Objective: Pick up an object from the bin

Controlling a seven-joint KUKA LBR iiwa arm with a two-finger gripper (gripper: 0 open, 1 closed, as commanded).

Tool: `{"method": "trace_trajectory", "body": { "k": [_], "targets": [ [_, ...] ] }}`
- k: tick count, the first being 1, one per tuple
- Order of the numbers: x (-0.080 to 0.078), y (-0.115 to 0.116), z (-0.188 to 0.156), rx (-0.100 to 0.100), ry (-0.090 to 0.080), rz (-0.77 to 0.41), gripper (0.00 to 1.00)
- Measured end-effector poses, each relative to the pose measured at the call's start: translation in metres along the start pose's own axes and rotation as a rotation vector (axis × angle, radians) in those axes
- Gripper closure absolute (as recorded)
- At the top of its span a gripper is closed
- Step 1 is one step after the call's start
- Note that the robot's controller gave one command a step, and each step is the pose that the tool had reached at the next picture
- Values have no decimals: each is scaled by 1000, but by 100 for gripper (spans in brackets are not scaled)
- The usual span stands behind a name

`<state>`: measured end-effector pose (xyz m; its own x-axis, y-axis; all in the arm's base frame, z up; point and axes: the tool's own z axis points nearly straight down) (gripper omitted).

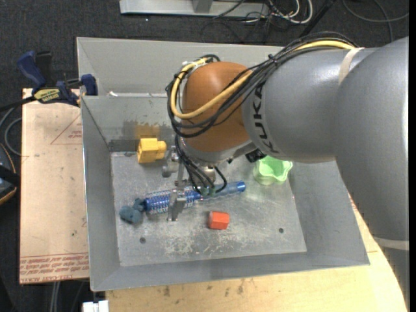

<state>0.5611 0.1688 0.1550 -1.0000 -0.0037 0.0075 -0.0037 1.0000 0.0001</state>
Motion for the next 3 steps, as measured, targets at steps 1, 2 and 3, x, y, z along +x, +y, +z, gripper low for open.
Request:
{"method": "trace_trajectory", "body": {
  "k": [1, 2, 3],
  "targets": [
    [-2, -26, 81, -6, -16, 10, 0],
    [-4, -24, 78, -4, -11, 10, 0],
    [-5, -23, 76, -3, -11, 11, 0]
  ]
}}
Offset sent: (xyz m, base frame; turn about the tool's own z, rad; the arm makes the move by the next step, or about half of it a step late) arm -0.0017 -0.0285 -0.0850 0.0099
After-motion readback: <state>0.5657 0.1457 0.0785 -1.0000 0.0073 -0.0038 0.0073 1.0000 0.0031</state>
